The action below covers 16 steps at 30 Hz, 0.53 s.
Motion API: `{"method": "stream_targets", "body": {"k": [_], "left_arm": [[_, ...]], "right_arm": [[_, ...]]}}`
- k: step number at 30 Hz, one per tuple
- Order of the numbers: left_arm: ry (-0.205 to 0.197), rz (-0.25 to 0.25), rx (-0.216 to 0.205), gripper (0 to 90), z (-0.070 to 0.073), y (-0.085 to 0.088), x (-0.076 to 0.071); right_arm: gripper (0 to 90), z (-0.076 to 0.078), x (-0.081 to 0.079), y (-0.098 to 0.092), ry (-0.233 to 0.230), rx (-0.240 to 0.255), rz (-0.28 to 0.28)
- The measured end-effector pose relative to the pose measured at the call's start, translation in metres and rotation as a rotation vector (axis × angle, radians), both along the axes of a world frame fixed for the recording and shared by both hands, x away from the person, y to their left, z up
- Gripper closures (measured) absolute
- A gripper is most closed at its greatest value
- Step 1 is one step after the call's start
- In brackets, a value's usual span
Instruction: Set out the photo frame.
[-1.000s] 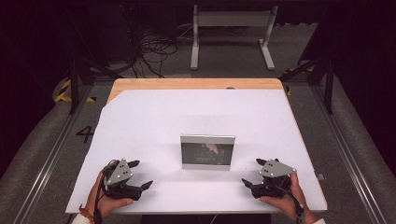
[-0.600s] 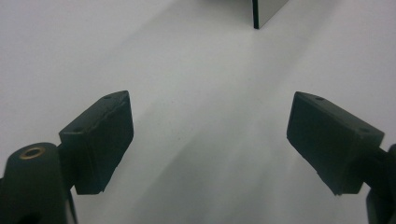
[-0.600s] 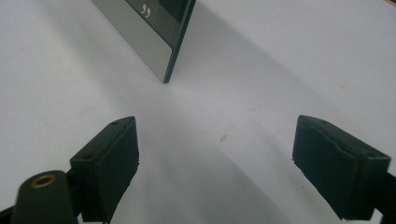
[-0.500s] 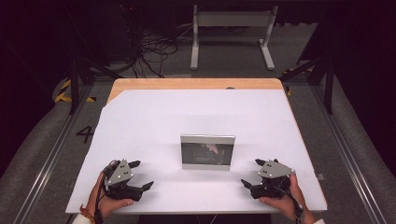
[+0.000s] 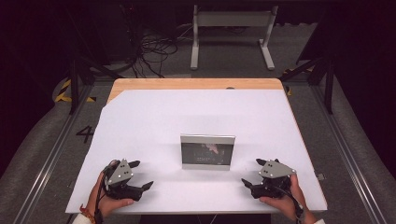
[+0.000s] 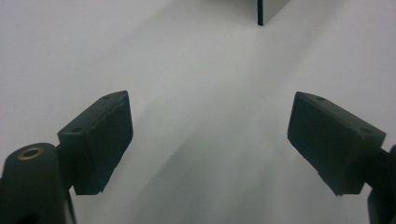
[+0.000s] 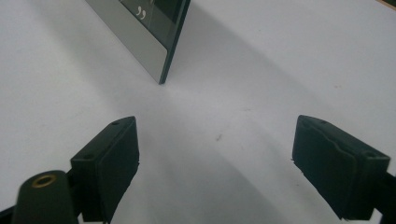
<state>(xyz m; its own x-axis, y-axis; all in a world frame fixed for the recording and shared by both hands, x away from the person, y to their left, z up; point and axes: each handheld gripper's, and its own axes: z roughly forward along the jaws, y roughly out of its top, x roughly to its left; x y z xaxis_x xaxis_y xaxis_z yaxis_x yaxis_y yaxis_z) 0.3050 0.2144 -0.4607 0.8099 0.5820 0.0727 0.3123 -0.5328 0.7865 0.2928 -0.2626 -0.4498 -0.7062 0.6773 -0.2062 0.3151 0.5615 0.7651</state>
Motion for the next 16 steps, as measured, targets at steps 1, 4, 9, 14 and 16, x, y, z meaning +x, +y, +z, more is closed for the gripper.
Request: {"method": "stream_targets", "body": {"k": [1, 4, 9, 14, 16], "left_arm": [[-0.001, -0.002, 0.005, 14.9, 0.0002, -0.0002, 0.0001], [0.001, 0.001, 0.004, 14.9, 0.0, -0.0004, 0.0005], [0.0, 0.013, 0.015, 14.6, -0.0006, 0.0012, 0.0029], [0.002, 0.022, 0.01, 14.4, -0.0005, 0.0028, 0.003], [0.002, 0.026, 0.003, 14.4, -0.0002, 0.0028, 0.0029]], "right_arm": [[15.2, 0.0001, -0.0001, -0.0001, 0.001, -0.002, 0.002], [15.0, 0.0005, -0.0001, -0.0009, -0.003, 0.004, -0.001], [14.8, -0.0002, 0.0, -0.0026, -0.006, 0.004, -0.005], [14.5, 0.0003, -0.0003, -0.0022, -0.007, 0.009, -0.006], [14.1, 0.0008, -0.0004, -0.0018, -0.003, 0.016, 0.001]]}}
